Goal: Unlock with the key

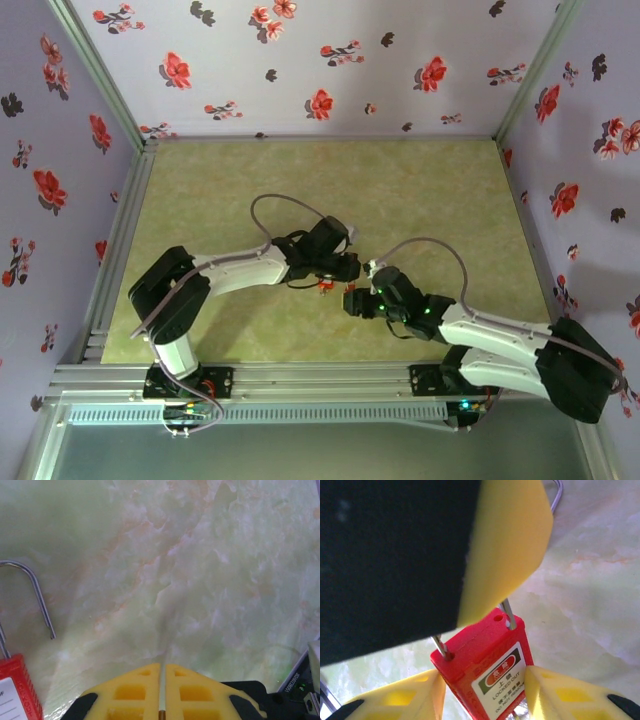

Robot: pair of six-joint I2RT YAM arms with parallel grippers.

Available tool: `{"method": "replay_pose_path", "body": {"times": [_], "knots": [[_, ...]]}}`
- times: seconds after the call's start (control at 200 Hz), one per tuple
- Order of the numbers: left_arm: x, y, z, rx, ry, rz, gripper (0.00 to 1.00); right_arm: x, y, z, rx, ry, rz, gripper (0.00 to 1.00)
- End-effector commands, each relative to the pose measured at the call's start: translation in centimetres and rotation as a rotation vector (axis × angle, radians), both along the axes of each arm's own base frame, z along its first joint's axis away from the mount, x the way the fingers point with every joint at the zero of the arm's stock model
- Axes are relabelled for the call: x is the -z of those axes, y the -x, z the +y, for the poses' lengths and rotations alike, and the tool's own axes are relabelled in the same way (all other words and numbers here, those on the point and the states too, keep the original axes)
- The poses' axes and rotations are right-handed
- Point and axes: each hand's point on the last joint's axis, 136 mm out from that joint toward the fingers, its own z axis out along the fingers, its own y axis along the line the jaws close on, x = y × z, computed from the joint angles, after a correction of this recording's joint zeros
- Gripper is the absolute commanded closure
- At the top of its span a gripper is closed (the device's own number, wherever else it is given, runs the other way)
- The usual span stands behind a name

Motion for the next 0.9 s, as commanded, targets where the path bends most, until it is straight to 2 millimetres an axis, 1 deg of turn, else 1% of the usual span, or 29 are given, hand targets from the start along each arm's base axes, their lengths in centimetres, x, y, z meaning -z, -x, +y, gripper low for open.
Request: {"method": "replay_pose_path", "body": {"times": [0.0,0.09,0.2,0.29,0.4,0.48,0.63,0.895], "knots": [[-0.6,0.3,-1.3,0.044,0.021,-0.001,1.00,0.2,-1.0,0.1,0.030,-0.029,0.001,0.60],[-0.1,0.2,-1.4,0.047,0.012,0.004,1.00,0.8,-1.2,-0.3,0.047,-0.026,0.026,0.69],[0.2,0.0,-1.6,0.052,0.003,0.008,1.00,0.9,-1.3,-0.7,0.064,-0.046,0.035,0.71],[0.3,-0.2,-1.9,0.058,0.005,0.009,1.00,1.2,-1.3,-0.9,0.067,-0.045,0.047,0.76],[0.8,-0.5,-2.3,0.063,0.006,0.019,1.00,2.2,-1.6,-2.0,0.107,-0.020,0.086,0.83],[1.2,-0.7,-2.8,0.073,0.009,0.027,1.00,3.1,-2.0,-2.7,0.142,-0.019,0.123,0.87],[1.8,-1.0,-3.7,0.097,0.013,0.032,1.00,4.3,-2.5,-4.0,0.200,-0.013,0.172,0.90],[2.8,-1.9,-5.1,0.137,0.079,0.054,1.00,5.6,-2.8,-6.1,0.267,-0.016,0.234,0.89]]}}
